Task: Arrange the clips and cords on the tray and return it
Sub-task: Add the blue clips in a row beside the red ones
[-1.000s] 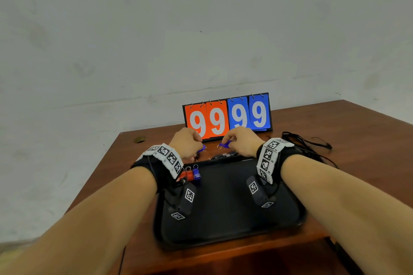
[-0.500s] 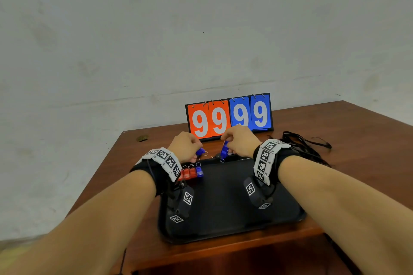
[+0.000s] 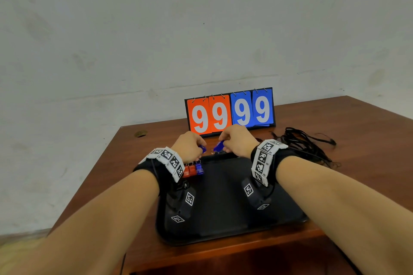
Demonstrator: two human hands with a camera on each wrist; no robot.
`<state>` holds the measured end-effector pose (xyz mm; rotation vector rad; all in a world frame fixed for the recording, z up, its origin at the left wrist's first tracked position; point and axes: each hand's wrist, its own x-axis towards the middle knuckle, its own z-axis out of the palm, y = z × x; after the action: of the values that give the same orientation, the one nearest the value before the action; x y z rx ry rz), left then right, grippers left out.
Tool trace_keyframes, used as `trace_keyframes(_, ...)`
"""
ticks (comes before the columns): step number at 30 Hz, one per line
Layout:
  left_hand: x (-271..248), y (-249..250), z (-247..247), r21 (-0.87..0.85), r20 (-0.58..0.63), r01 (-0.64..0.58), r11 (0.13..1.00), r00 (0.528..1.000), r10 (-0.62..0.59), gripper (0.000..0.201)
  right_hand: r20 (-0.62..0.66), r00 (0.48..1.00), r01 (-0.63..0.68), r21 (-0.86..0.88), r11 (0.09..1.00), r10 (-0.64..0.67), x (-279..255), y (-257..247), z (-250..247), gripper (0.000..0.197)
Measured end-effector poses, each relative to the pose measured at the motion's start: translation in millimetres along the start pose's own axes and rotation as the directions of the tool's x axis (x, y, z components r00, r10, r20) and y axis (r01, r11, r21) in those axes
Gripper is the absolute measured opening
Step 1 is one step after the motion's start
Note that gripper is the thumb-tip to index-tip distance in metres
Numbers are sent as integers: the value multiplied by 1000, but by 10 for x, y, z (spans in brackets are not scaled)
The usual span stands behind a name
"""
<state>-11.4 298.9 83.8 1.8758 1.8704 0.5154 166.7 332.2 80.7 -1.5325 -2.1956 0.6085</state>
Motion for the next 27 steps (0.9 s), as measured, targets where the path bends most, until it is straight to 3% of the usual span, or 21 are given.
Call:
trace_keyframes(8, 81, -6, 82, 142, -17, -71, 987, 997, 74, 24, 23, 998, 58, -134, 989, -56, 41, 31, 43, 31)
trace_keyframes(27, -27, 43, 186, 243, 23, -158, 957, 987, 157, 26, 60, 977, 211, -125, 969, -205, -106, 59, 126, 24)
